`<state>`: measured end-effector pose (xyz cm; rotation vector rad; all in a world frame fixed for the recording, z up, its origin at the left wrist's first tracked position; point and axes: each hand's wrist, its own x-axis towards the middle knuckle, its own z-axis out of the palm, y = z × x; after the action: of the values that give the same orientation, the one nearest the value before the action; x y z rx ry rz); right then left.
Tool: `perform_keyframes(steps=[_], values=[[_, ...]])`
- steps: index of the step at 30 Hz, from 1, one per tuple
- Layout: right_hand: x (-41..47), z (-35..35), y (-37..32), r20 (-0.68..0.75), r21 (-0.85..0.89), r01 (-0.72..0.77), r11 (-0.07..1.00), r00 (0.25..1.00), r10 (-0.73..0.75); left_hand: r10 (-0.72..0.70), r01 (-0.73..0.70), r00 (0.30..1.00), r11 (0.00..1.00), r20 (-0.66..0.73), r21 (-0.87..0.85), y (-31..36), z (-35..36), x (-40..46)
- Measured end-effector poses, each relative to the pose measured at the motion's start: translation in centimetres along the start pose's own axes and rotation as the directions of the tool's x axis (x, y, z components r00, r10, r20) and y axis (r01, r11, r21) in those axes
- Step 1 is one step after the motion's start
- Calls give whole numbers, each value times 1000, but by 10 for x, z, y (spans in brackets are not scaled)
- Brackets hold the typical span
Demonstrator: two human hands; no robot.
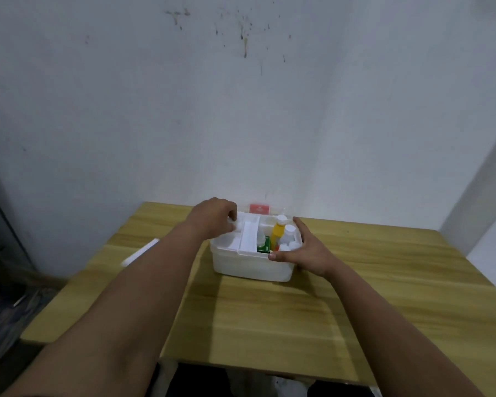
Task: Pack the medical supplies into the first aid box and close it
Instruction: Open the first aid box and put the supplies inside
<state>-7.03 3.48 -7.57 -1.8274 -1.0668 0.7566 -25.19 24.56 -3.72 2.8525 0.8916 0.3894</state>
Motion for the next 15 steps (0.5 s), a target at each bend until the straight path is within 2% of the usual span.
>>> perform_keyframes(steps=[9,12,15], values=[[4,0,2,16,-9,15,1000,1000,-15,50,-51,999,997,21,56,-2,0,8],[4,-1,2,11,-2,8,1000,1000,-8,42,-42,999,999,-24,-34,-7,0,5],[4,0,4,7,-10,-2,1000,1000,2,-33,8,986,988,-161,-155,-22,-6,-6]])
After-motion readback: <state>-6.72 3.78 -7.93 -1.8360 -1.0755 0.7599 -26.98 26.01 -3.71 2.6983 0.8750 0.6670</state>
